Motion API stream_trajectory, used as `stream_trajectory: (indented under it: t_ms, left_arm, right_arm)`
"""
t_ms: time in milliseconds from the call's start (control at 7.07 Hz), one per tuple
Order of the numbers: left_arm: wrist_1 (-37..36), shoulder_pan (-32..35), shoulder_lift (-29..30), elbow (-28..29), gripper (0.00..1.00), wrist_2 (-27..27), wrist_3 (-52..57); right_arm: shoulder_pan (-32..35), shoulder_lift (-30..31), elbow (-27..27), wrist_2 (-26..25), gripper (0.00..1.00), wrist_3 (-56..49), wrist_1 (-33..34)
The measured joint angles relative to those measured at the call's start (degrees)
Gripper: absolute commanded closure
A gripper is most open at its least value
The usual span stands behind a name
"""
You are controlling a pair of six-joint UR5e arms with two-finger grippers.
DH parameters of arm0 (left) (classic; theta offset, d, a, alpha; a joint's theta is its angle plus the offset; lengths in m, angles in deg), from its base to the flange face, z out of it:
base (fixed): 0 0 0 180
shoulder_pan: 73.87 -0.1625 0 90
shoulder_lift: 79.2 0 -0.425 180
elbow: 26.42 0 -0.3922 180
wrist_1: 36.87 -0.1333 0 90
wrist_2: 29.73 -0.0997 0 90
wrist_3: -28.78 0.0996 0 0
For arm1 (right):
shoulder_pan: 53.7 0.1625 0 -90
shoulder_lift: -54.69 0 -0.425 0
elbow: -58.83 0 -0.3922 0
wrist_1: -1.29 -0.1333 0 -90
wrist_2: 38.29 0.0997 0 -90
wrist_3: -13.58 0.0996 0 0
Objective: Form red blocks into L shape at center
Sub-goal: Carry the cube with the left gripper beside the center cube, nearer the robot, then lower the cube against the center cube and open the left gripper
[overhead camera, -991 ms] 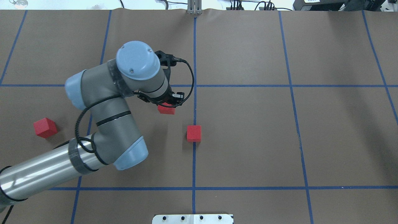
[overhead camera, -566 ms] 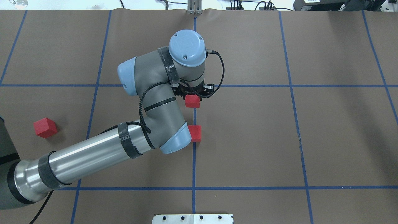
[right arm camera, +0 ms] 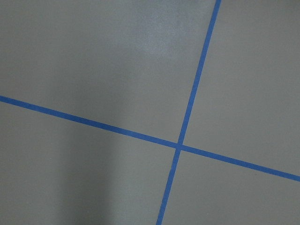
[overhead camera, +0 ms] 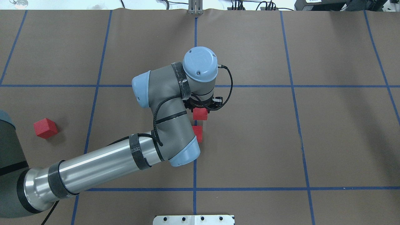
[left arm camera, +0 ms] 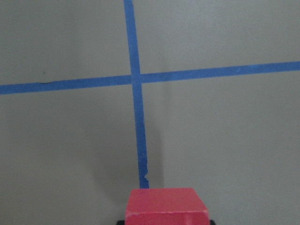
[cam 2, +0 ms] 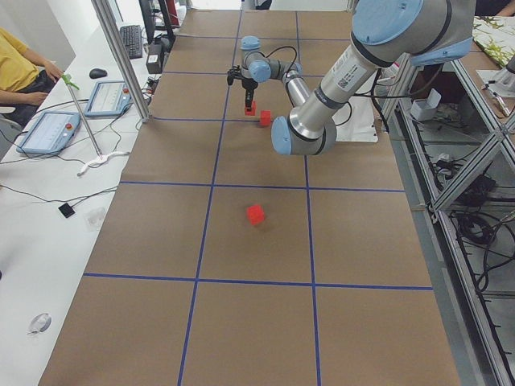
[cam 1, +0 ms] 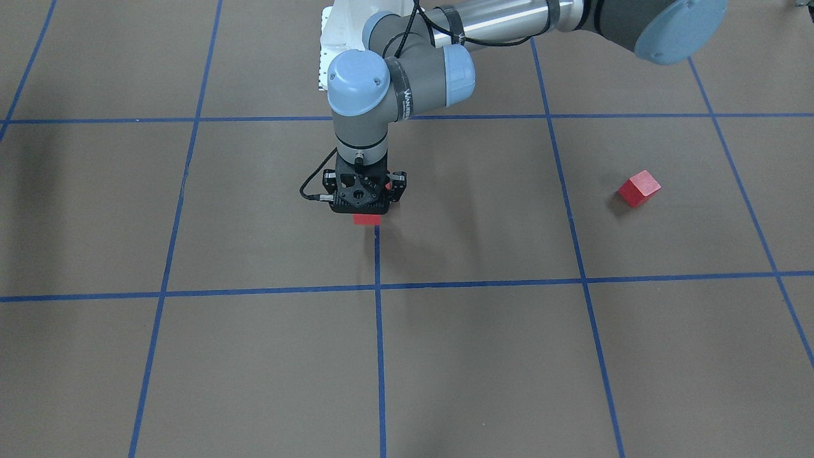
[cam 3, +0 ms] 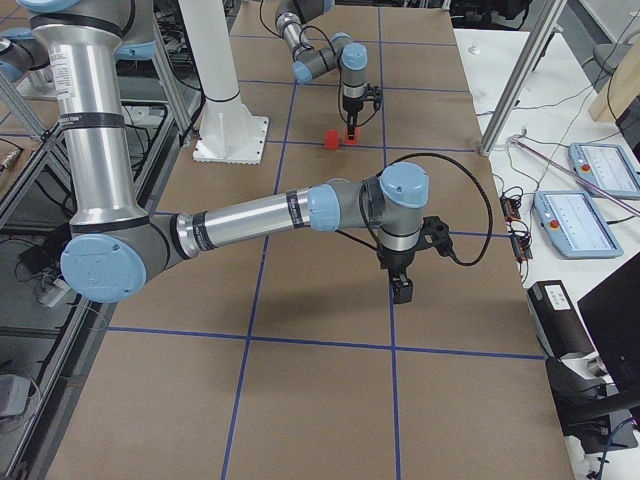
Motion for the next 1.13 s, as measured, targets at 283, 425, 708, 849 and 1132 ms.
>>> stream_trajectory:
  t_ms: [283, 425, 708, 849, 1132]
  left_arm:
    - [2.0, -0.6, -1.0, 0.0, 0.91, -0.1, -0.7]
    - [2.5, -0.7, -1.5, -0.1, 0.91, -0.1, -0.9]
    - [2.8, -0.8, -2.4, -0.2, 0.91, -0.1, -1.2]
    - [2.9, -0.9, -2.8, -0.3, 0.91, -0.2, -1.7]
    - [3.2, -1.3, -3.3, -0.6, 0.91, -0.2, -2.3]
  right_arm:
    - [0.0, 0.0, 0.0, 0.0, 0.00, 0.0, 0.0]
    - [0.0, 0.0, 0.0, 0.0, 0.00, 0.0, 0.0]
    - [0.0, 0.0, 0.0, 0.0, 0.00, 0.0, 0.0]
    - [0.0, 0.0, 0.0, 0.0, 0.00, 0.0, 0.0]
    - [0.0, 0.0, 0.0, 0.0, 0.00, 0.0, 0.0]
